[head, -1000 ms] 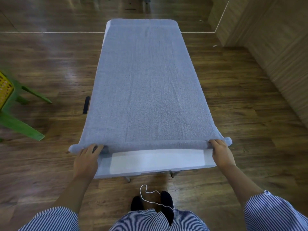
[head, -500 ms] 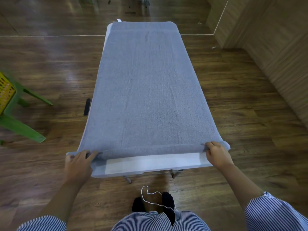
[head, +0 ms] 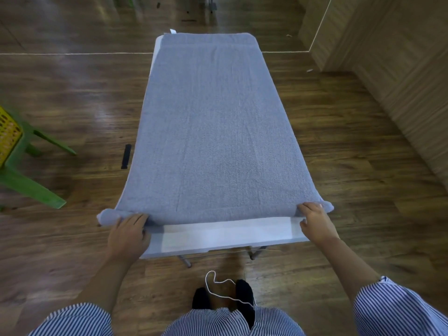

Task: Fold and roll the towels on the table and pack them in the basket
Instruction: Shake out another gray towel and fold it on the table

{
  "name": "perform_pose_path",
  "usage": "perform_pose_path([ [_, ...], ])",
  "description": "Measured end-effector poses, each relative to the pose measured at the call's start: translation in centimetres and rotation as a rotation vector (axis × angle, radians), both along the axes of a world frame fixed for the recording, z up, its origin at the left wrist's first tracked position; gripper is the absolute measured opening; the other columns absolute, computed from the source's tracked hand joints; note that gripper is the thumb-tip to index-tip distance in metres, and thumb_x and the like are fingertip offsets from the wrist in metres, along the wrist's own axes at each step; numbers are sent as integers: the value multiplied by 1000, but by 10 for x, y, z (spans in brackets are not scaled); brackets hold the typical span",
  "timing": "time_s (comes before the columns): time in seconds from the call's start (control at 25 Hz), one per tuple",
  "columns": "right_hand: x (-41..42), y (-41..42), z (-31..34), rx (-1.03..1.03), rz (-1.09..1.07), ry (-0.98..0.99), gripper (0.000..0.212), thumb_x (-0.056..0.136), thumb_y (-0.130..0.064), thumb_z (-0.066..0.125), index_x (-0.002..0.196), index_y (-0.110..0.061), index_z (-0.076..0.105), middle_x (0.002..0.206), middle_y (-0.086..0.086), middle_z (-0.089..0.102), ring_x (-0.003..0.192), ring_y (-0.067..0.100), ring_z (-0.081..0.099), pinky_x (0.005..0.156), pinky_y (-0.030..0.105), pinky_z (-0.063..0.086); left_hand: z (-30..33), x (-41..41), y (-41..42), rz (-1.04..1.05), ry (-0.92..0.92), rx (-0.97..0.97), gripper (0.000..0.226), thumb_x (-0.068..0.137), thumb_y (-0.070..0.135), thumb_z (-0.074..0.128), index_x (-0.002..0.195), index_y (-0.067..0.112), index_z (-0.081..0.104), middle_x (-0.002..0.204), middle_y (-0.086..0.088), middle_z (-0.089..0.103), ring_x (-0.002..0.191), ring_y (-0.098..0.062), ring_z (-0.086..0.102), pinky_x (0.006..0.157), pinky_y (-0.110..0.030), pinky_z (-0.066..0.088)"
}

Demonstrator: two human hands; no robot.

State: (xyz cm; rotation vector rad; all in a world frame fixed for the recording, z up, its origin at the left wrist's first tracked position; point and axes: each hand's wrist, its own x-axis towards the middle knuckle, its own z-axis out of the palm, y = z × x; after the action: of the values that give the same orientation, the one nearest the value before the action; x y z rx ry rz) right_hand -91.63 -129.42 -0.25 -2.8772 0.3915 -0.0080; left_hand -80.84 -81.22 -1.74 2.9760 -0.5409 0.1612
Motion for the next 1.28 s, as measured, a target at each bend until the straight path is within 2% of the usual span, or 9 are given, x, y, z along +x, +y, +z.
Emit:
perform_pose_path([
  [0.16,4,2,5,-12,-27,8,30,67,17,58,91,2,68,86,17,67,85,39,59,75,47,50,0,1,2,-13,-55,16,41,79,21,35,94,9,71,87,-7,72,78,-28,68,77,-50,44],
  [0.4,-2,0,6,-66,8,13,17,63,9,68,79,2,68,72,15,65,71,37,60,67,46,50,2,-4,11,-109,-138,58,45,75,22,33,94,8,72,84,-6,70,73,-27,67,78,-50,37],
  [0.56,5,-6,6,-117,9,-29,31,59,14,67,87,2,66,85,16,63,77,38,59,75,51,51,5,2,5,-63,-121,73,41,77,14,38,104,8,68,103,-10,67,91,-30,64,79,-48,40],
  [0.68,4,-3,7,-97,22,-14,28,60,20,64,81,2,66,78,15,63,71,39,60,74,52,51,4,3,-6,-106,-74,23,42,78,14,35,100,6,69,98,-11,70,85,-31,67,76,-48,49],
  [0.76,3,-1,5,-58,16,0,24,67,15,62,87,3,67,82,16,64,78,40,60,91,57,44,-1,4,-9,-87,-23,-2,38,75,18,43,101,5,69,98,-11,69,85,-31,67,75,-46,52],
  [0.88,4,-1,3,8,-18,88,39,70,13,58,107,2,63,103,15,63,99,37,55,108,53,29,-8,2,-9,-68,27,6,39,71,15,51,105,5,68,104,-13,68,87,-32,66,77,-46,53],
  [1.0,6,0,4,23,-41,72,34,73,15,53,101,1,66,95,16,64,94,38,56,100,54,39,-10,2,-10,-46,-23,-4,33,71,1,60,102,3,70,99,-16,71,86,-34,69,76,-49,52],
  [1.08,4,1,5,5,-39,41,22,75,9,57,92,1,67,83,16,64,84,37,57,88,51,47,-6,0,-13,-31,-29,-5,48,54,-12,75,100,4,71,93,-14,71,83,-33,69,73,-48,50],
  [1.28,1,0,6,-30,-50,-15,4,69,3,69,73,1,68,65,15,62,64,36,59,66,41,48,-5,-8,-7,-95,-55,66,62,43,-13,76,101,8,71,90,-10,69,80,-33,67,71,-48,46],
])
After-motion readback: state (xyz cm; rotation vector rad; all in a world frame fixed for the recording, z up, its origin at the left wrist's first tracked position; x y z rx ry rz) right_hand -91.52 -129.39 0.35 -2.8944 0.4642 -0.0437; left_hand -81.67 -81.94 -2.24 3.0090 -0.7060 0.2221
